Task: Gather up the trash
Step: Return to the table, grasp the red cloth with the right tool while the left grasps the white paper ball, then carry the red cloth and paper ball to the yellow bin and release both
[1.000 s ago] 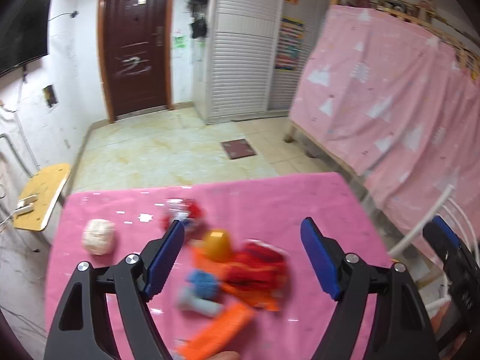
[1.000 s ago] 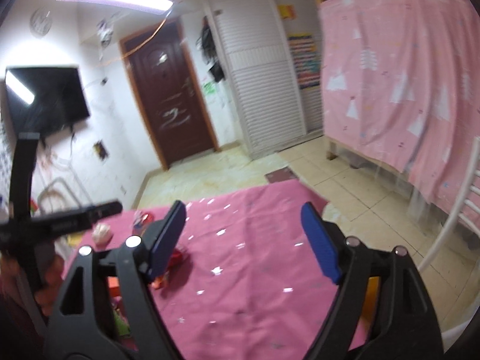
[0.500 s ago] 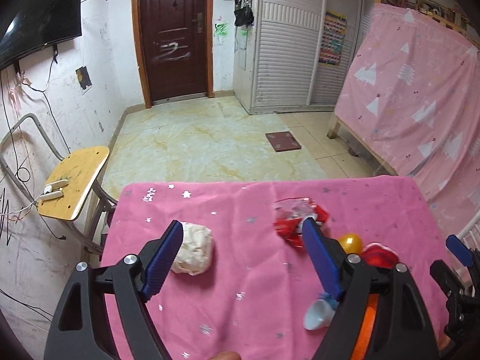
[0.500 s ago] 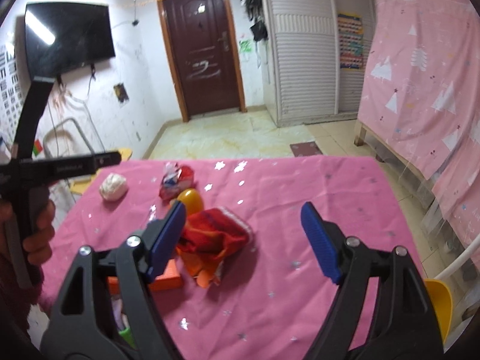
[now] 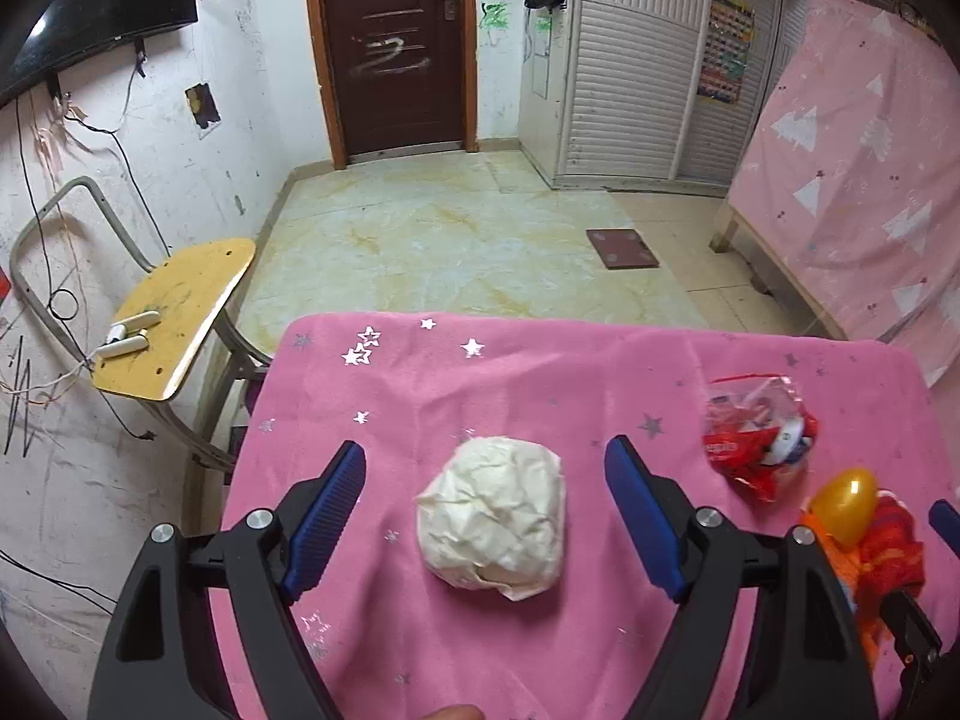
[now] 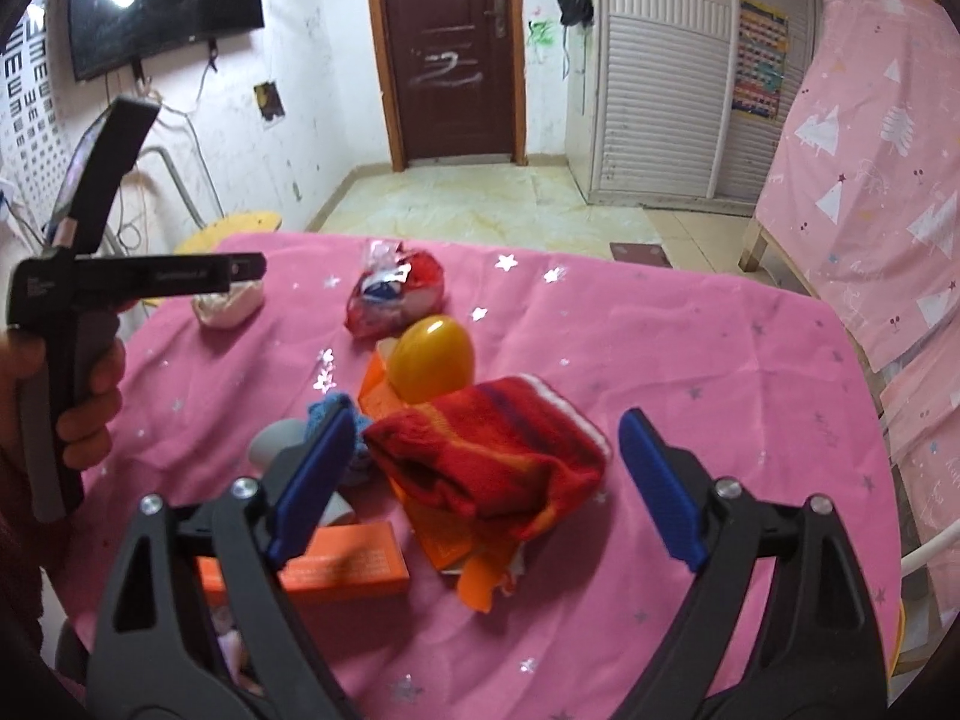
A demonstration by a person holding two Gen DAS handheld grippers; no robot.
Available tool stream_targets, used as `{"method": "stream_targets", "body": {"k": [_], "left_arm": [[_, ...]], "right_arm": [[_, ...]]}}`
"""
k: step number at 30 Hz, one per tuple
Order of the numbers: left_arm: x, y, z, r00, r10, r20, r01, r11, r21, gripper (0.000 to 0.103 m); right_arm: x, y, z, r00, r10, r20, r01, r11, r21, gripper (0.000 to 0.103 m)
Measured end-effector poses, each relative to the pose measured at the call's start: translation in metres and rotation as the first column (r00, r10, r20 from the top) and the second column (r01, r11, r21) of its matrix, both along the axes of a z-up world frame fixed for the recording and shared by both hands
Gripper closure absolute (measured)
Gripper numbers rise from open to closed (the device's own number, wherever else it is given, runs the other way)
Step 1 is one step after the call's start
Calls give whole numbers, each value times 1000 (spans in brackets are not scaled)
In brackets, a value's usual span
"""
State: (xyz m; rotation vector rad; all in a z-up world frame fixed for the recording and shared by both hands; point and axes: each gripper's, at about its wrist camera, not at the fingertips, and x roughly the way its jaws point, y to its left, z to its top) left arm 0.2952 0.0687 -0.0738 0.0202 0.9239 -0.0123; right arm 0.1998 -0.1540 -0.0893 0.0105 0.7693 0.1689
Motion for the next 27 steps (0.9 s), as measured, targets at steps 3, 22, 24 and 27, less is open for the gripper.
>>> {"method": "stream_targets", "body": {"k": [3,22,24,27], "left_arm": [[5,3,-7,1000,9,-19,-9,1000,2,29],[-13,-1,3,1000,9,9,-9,1000,-10,59],[-20,-3,15,1000,5,31,-5,1000,-14,59],[-30,-7,29,999,-4,54,5,999,-32,59]], "right_arm": [[5,1,-4,1000,-9,-19,9,1000,-8,17],[3,-29,-4,994,-108,-31,110,992,63,85],[-3,-33,2,994,-112,-9,112,991,78,85],[-13,-39,15,992,-124,29,121,987,103,85]]}}
